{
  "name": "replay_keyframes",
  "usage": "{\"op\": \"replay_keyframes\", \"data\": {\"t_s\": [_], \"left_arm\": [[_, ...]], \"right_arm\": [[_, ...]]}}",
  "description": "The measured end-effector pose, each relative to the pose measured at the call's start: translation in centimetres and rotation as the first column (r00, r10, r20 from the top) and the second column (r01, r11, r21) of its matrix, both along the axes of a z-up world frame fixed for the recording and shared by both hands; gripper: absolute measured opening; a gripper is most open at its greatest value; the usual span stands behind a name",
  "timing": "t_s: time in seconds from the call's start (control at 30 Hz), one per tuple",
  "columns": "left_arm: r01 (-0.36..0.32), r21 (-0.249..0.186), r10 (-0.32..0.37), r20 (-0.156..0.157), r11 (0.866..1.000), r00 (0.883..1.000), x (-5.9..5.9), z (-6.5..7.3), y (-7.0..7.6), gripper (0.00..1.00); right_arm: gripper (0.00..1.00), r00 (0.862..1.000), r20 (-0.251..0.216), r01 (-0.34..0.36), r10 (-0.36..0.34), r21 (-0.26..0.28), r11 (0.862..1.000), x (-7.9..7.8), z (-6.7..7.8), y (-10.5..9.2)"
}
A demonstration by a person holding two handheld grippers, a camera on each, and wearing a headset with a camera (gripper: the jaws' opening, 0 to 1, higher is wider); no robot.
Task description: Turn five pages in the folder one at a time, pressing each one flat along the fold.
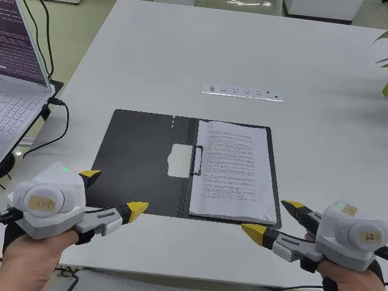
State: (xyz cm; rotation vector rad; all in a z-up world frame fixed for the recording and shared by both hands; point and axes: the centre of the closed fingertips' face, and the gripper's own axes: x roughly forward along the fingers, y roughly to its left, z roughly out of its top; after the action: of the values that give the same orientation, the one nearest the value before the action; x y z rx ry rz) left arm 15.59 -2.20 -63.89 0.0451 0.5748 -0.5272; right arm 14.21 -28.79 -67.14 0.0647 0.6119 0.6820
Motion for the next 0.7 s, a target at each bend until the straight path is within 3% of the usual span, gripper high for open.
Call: {"op": "replay_keyframes", "data": {"t_s": [0.43,0.7], "left_arm": [[-0.015,-0.001,0.015,0.007,1.0,1.0,-0.06,0.68,0.28,0.73],[-0.019,0.003,0.019,-0.004,1.0,1.0,-0.37,0.41,0.14,0.73]], "right_arm": [[0.72,1.0,-0.005,-0.012,0.012,0.003,1.0,0.03,-0.15,0.46],[0.72,1.0,-0.005,-0.009,0.009,0.01,1.0,0.33,-0.13,0.16]]}}
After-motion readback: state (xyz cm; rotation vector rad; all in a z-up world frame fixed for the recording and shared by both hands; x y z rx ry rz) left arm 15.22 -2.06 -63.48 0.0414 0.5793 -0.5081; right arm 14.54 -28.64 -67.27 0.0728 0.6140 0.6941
